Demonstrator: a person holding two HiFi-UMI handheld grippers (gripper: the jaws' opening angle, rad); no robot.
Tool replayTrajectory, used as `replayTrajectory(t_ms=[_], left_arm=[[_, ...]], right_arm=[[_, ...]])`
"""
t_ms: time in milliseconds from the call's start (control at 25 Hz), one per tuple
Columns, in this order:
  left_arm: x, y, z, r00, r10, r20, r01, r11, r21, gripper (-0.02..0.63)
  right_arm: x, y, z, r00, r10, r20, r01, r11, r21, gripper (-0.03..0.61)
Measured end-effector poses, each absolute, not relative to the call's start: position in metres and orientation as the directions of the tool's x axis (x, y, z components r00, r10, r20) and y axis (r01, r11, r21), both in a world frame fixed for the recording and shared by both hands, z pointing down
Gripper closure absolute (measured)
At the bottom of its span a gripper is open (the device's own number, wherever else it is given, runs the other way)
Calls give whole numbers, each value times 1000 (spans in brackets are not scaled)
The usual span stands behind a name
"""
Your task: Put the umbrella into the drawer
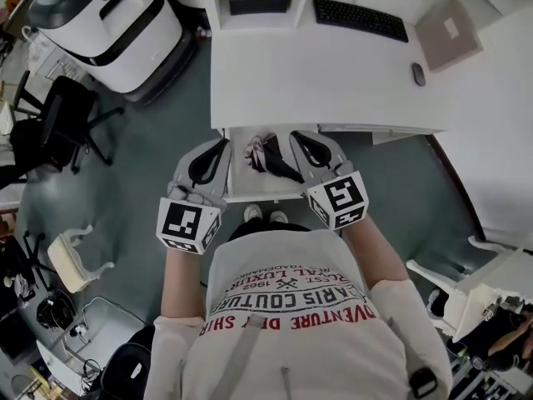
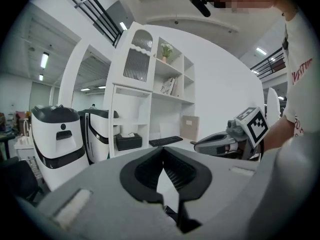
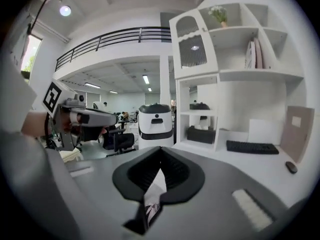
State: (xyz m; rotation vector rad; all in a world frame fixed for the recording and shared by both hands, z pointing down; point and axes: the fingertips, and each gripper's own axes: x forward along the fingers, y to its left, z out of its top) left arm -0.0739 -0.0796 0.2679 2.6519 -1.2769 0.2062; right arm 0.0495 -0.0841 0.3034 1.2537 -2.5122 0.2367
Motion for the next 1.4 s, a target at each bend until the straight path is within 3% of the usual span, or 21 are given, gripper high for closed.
replayTrajectory(t_ms=[520,1400], left_arm=[[-72,-49,195,588,-803,97,-808,-589,29,606],[-85,-50,186,565,-820,94,-824,-566,22,606]], right_arm=[[76,-65,200,-598,-793,118,-795,605,39,580],[69,-61,207,-581,-801,143,-808,589,22,580]])
